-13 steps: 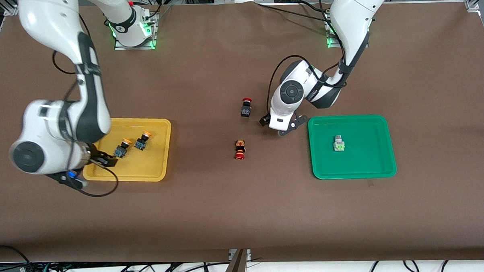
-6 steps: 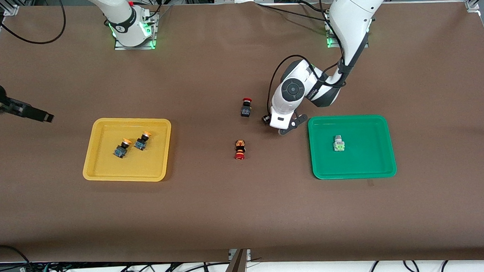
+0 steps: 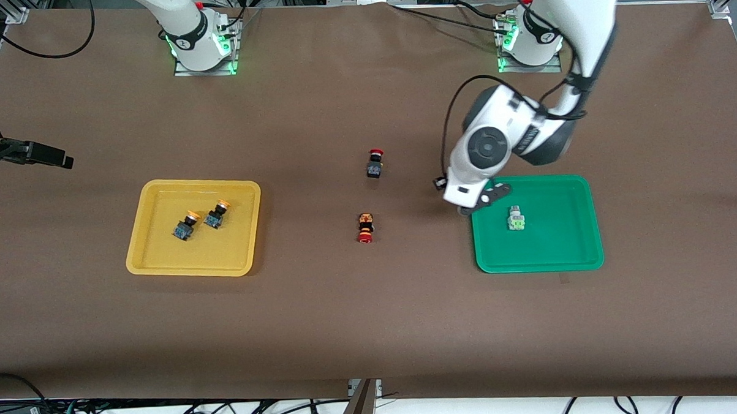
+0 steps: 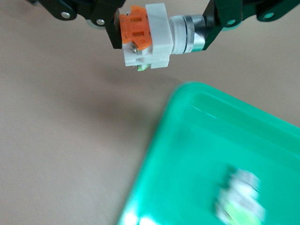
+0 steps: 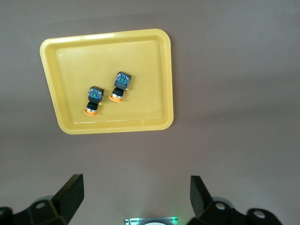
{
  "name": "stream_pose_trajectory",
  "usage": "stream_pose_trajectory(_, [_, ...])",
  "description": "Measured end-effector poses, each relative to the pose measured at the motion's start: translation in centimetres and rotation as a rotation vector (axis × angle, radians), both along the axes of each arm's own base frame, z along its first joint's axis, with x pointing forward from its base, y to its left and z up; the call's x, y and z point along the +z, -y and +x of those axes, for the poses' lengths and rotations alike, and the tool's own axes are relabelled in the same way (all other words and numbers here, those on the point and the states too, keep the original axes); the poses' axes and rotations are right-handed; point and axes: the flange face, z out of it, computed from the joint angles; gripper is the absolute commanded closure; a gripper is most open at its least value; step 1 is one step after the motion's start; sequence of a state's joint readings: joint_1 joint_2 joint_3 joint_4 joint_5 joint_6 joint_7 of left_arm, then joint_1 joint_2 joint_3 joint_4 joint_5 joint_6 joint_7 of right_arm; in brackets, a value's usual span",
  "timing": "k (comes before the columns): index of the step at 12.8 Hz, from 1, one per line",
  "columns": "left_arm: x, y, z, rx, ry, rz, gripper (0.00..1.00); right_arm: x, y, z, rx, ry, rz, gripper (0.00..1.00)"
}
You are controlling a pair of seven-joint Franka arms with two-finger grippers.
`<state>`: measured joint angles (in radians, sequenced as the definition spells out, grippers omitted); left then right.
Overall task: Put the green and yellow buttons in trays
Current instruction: 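Place the orange-white switch in the green tray with the left gripper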
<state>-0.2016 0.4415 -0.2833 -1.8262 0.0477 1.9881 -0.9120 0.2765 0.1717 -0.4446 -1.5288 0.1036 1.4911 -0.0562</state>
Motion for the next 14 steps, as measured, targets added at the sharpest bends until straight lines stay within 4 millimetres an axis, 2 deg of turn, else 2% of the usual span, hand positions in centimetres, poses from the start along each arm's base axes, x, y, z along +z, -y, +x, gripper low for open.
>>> stream_pose_trajectory(2, [0.3,-7.4,3.1,-0.113,-0.004,0.005,0.72,0.3,-0.4,-0.4,0.027,-0.001,0.008,0.0])
stream_pose_trajectory(4, [-1.0,-15.6,5.1,-0.247,-0.032,-0.015,0.71,0.7,-2.0,-1.3,0.07,0.001,0.018,0.0])
stream_pose_trajectory(6, [-3.3,-21.6,5.7,-0.345,-0.068,-0.068,0.71,0.8,-4.0,-1.9,0.121,-0.002,-0.009,0.0])
stream_pose_trajectory(7, [-4.8,-23.7,6.0,-0.37,-0.055,-0.096,0.66,0.7,-4.6,-2.1,0.139,-0.002,-0.025,0.0])
stream_pose_trajectory(8, [-6.6,-25.0,6.2,-0.384,-0.031,-0.119,0.46,0.7,-4.9,-2.2,0.148,0.0,-0.033,0.0])
stream_pose_trajectory(9, [-8.4,-25.3,6.1,-0.393,-0.017,-0.136,0.0,0.7,-5.0,-2.1,0.152,0.005,-0.037,0.0])
stream_pose_trajectory(11, [-10.0,-24.7,6.0,-0.405,-0.019,-0.152,0.0,0.6,-5.2,-1.9,0.157,0.012,-0.037,0.0])
stream_pose_trajectory(13, [-8.8,-24.3,6.3,-0.412,-0.015,-0.15,0.0,0.3,-5.9,-1.5,0.17,0.015,-0.037,0.0])
stream_pose_trajectory(14, [-7.0,-24.1,6.8,-0.416,-0.014,-0.142,0.0,0.3,-6.2,-1.4,0.176,0.017,-0.037,0.0])
